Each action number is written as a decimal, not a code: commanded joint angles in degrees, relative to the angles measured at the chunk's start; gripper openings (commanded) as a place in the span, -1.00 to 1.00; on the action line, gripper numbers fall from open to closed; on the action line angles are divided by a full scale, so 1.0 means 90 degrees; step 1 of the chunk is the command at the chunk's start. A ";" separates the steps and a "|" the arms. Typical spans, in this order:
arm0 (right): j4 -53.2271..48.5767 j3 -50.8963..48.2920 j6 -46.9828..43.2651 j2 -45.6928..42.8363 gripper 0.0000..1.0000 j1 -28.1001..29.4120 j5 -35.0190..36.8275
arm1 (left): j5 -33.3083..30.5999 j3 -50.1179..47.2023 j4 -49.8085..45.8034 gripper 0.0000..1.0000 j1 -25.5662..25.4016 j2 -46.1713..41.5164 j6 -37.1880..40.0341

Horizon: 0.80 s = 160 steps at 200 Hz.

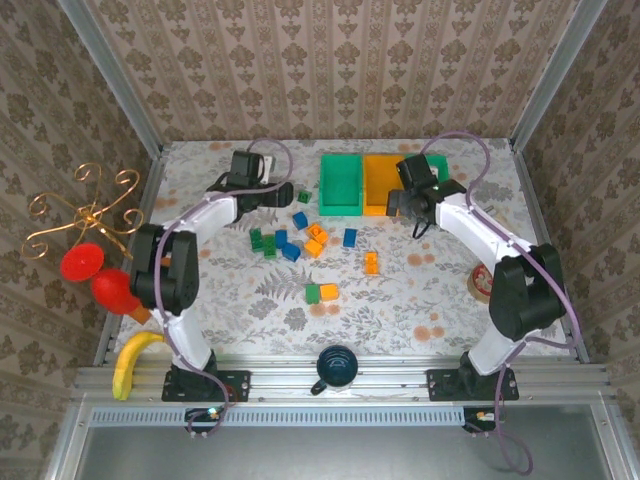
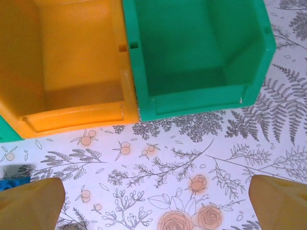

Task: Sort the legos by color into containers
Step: Pick up the lego from the top-center of the table.

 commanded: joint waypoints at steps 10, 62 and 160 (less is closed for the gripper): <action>-0.0074 -0.0286 0.0461 -0.0520 1.00 0.0064 0.0334 | 0.0338 0.0710 -0.0880 0.70 -0.0102 0.0563 0.0650; -0.0190 -0.0378 0.0640 -0.0805 1.00 0.0162 0.0528 | 0.0553 0.1376 -0.1212 0.70 -0.0130 0.1248 0.0890; -0.0361 -0.0188 0.0708 -0.0785 1.00 0.0269 0.0716 | 0.1059 0.2551 -0.1551 0.70 -0.0139 0.2320 0.0682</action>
